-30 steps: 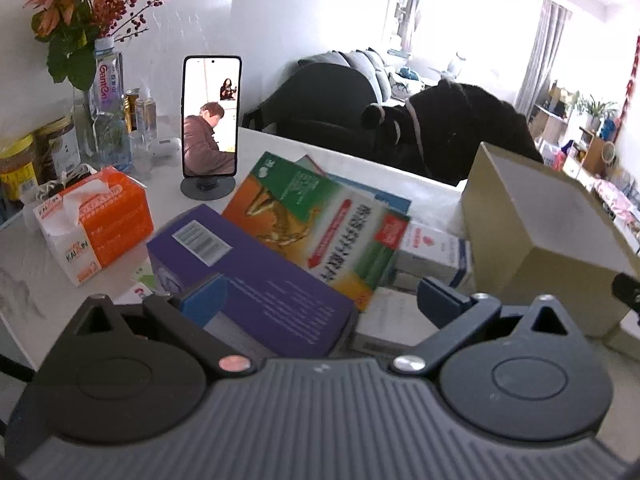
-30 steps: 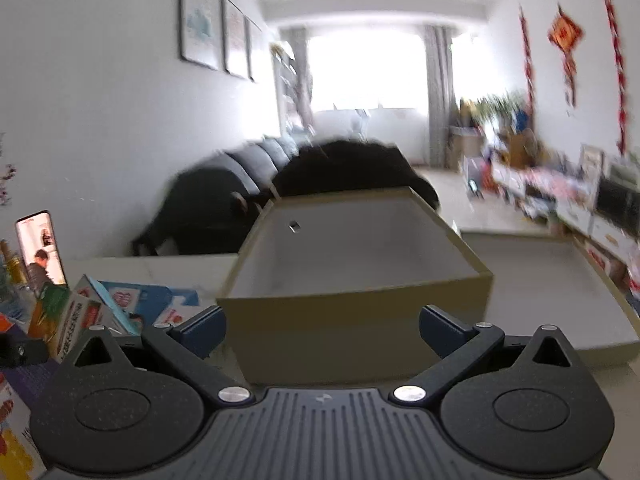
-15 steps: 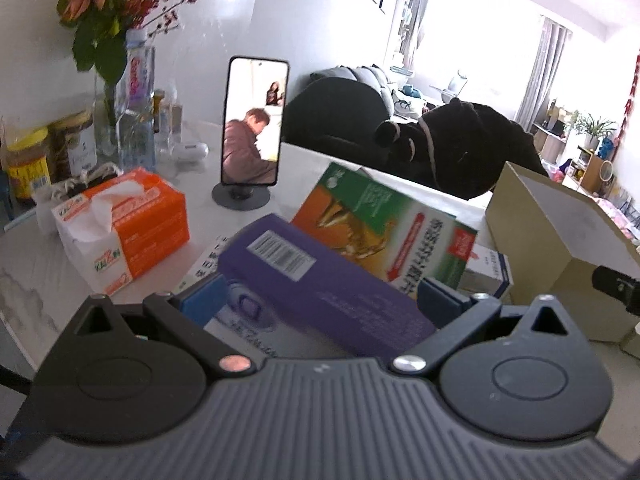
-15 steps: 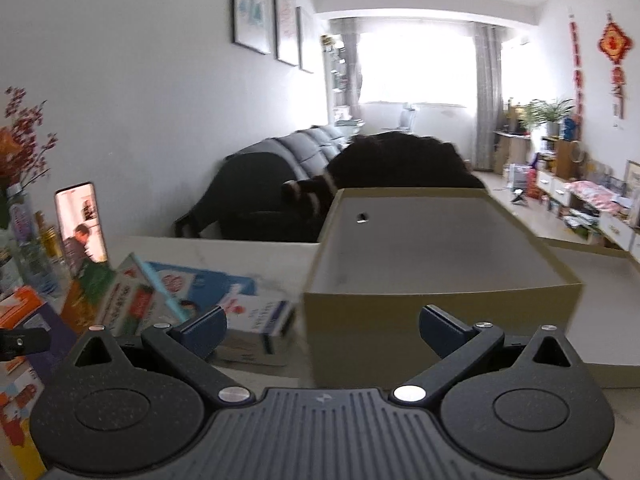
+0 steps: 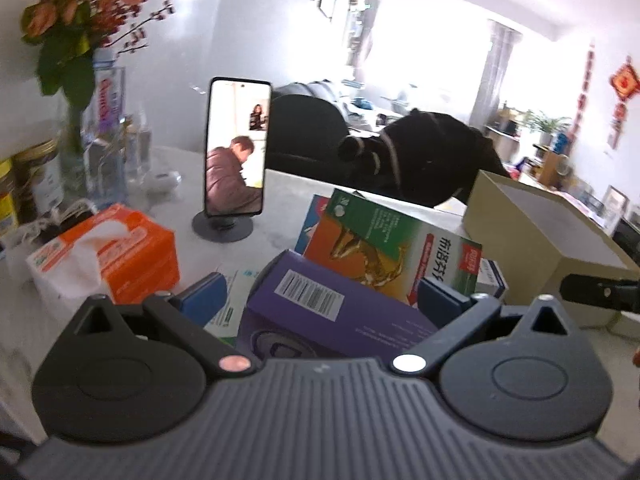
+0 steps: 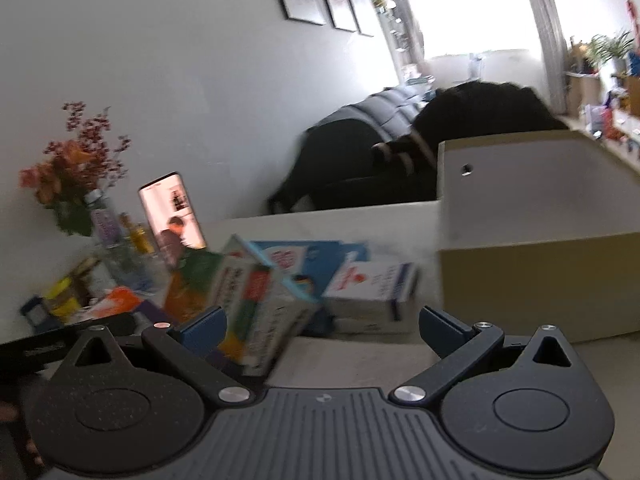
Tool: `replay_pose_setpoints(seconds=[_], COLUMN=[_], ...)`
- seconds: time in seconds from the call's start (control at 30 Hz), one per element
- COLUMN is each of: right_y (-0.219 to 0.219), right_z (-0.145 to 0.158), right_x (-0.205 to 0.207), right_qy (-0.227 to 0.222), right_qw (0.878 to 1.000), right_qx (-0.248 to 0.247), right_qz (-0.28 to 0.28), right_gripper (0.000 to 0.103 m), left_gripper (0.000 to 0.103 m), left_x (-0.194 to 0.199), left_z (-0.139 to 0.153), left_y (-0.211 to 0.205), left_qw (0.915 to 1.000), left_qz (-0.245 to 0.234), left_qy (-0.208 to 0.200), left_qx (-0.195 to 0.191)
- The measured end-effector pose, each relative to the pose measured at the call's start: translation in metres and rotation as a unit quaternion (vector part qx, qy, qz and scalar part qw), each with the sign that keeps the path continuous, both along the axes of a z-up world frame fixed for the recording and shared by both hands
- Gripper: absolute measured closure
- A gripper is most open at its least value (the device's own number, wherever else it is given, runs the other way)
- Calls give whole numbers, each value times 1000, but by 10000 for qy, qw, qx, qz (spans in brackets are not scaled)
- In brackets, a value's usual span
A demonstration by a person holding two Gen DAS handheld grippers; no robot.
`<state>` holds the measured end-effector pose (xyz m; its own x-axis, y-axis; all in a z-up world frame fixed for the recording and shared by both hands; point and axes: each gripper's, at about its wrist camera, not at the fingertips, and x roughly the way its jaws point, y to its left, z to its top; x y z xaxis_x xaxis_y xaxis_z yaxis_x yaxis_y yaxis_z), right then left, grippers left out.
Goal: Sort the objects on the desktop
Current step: 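Move the right gripper toward the pile of medicine boxes, then lower the right gripper onto the purple medicine box and close it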
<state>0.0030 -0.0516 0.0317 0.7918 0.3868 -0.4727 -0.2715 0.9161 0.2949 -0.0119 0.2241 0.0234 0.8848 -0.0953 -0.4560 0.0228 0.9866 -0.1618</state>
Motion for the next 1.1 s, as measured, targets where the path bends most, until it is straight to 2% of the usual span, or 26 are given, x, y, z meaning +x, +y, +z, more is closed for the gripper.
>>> replay_pose_setpoints(seconds=[0.13,0.3,0.5,0.7,0.83,0.93,1.1], right_y=[12,26,54,77,87,85,82], right_z=[-5,-16,-21,-23,-29,-30,-33], right_x=[6,12,12,11,11,9,5], right_qy=[217,485,209,-139,-137,-130,-119], right_qw=[9992,9965,9899,9748,9658,9656,9652], right_qx=[136,279,-141,-763,-1026,-1034,-1047], right_qz=[296,617,1396,2092,2376,2383,2394], right_gripper=[6,20,21,21,24,26,27], left_gripper=[0,7,15,21,28,32,34], left_x=[12,21,25,27,24,27,26], left_z=[-5,-10,-16,-22,-24,-30,-35], left_y=[11,27,33,29,28,24,16], left_qw=[9994,9967,9938,9949,9944,9940,9914], left_qz=[-183,-311,-375,-350,-392,-396,-558], left_qy=[154,256,298,329,337,514,587], left_qx=[-264,-708,-1000,-889,-925,-885,-1030])
